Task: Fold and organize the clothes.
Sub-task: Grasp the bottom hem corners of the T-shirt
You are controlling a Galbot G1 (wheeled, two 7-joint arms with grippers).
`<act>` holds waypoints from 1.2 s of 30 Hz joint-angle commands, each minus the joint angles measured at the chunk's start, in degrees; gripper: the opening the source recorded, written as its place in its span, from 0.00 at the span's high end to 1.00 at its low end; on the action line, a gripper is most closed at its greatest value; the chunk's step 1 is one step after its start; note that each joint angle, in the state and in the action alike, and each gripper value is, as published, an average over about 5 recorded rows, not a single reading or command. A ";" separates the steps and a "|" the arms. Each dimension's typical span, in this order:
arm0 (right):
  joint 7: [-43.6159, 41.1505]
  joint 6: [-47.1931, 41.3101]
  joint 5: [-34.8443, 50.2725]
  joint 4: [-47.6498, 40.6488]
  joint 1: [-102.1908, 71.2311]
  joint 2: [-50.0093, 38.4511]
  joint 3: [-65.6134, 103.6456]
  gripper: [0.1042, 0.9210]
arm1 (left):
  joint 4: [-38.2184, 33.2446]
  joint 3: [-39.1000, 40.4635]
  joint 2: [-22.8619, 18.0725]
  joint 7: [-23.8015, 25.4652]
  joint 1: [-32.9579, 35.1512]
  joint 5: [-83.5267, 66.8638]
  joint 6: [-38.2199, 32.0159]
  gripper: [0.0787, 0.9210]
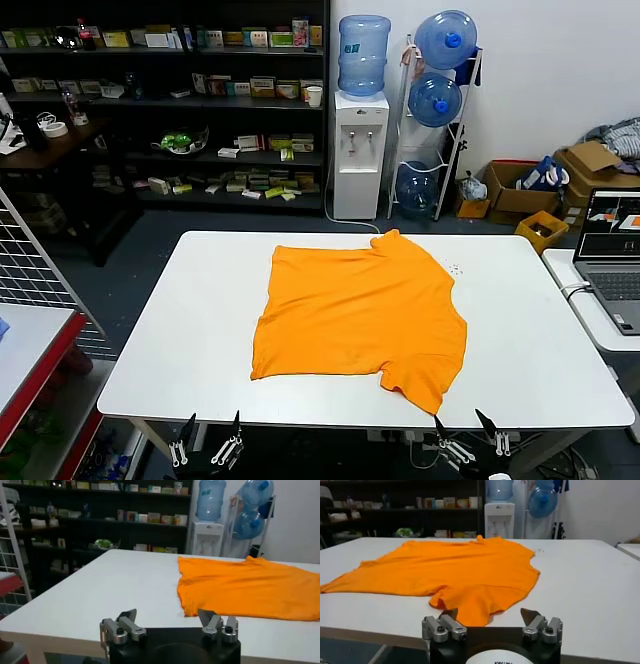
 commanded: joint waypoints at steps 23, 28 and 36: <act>6.46 -11.33 -0.85 -14.27 21.49 1.12 -9.49 0.12 | 14.33 6.70 0.89 -2.33 -25.00 -8.91 11.66 0.12; 6.50 -11.07 -1.54 -15.11 21.42 1.66 -10.10 0.12 | 15.65 7.40 0.57 -2.58 -26.21 -8.71 12.07 0.12; 6.45 -10.46 -2.38 -14.30 20.45 1.89 -10.37 0.25 | 15.24 8.42 0.52 -3.13 -25.49 -8.15 13.27 0.13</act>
